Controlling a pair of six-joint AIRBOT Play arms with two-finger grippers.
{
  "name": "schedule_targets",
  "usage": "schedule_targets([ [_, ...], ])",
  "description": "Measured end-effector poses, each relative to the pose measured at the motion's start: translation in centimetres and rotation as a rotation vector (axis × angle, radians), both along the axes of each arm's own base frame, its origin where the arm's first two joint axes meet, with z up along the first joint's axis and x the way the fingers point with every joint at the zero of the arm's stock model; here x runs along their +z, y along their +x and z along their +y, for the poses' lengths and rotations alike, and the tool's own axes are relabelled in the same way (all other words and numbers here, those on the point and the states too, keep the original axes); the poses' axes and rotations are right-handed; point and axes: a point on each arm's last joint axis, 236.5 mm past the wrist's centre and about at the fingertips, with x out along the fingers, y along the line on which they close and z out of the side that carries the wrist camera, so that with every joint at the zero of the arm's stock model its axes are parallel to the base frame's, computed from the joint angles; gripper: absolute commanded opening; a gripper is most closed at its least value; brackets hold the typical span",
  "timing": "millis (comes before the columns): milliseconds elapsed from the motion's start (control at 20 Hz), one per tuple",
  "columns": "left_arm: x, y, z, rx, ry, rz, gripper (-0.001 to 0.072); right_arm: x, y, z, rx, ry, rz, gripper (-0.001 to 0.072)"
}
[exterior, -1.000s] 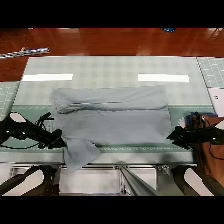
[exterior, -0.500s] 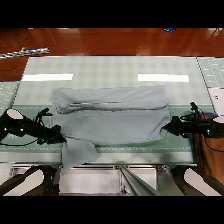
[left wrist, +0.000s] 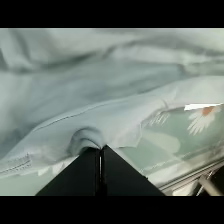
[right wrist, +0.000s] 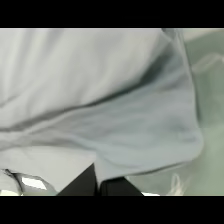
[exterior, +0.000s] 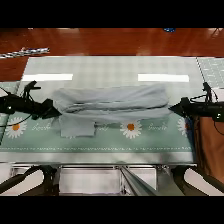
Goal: Fold the shirts.
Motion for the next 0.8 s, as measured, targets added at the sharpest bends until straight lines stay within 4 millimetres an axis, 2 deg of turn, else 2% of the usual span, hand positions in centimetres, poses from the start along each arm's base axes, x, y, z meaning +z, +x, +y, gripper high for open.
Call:
schedule_targets([
  [150, 1.2, 3.5, 0.7, 0.024, -0.005, -0.034, 0.0025, 0.7, 2.3, -0.6, -0.012, 0.016, -0.023, 0.0030],
  [400, 2.3, 8.4, 1.2, 0.055, -0.039, -0.072, 0.0025, 0.9, 6.2, -0.3, 0.007, 0.015, -0.059, 0.0030],
  [600, 1.9, 11.0, 1.0, 0.055, -0.065, -0.071, 0.0025, 1.0, 9.2, -1.0, -0.009, 0.002, -0.084, 0.0030],
  [800, 0.4, 12.6, 0.8, 0.057, -0.077, -0.052, 0.0025, 0.4, 11.3, -1.8, -0.034, 0.001, -0.094, 0.0030],
])
